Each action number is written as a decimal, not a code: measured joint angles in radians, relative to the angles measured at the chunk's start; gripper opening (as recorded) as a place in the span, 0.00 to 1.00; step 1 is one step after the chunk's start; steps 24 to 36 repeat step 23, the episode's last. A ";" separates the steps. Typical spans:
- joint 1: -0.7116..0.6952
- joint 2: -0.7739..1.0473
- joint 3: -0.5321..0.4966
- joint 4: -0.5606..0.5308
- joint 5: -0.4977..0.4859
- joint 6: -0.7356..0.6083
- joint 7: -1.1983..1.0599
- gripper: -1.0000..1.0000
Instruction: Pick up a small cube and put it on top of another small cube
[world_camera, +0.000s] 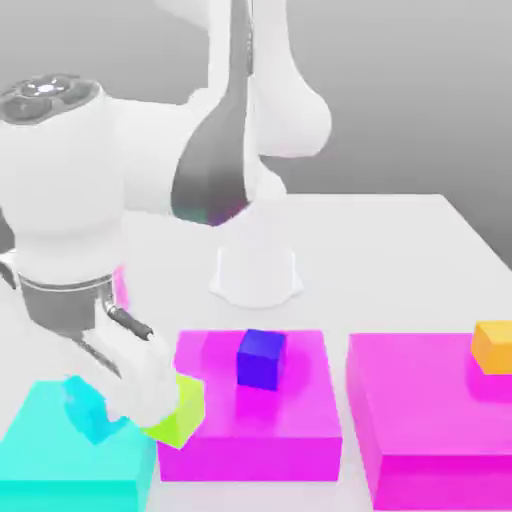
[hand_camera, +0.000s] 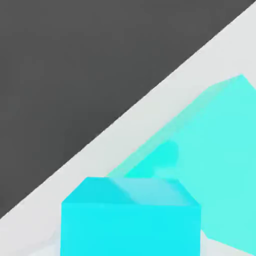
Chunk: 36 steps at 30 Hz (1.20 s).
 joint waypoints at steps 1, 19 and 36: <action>0.015 -0.036 0.007 -0.034 0.008 0.000 -0.039 0.00; 0.225 -0.370 0.025 -0.532 0.140 0.205 -0.555 0.00; 0.223 -0.343 0.027 -0.539 0.138 0.240 -0.554 1.00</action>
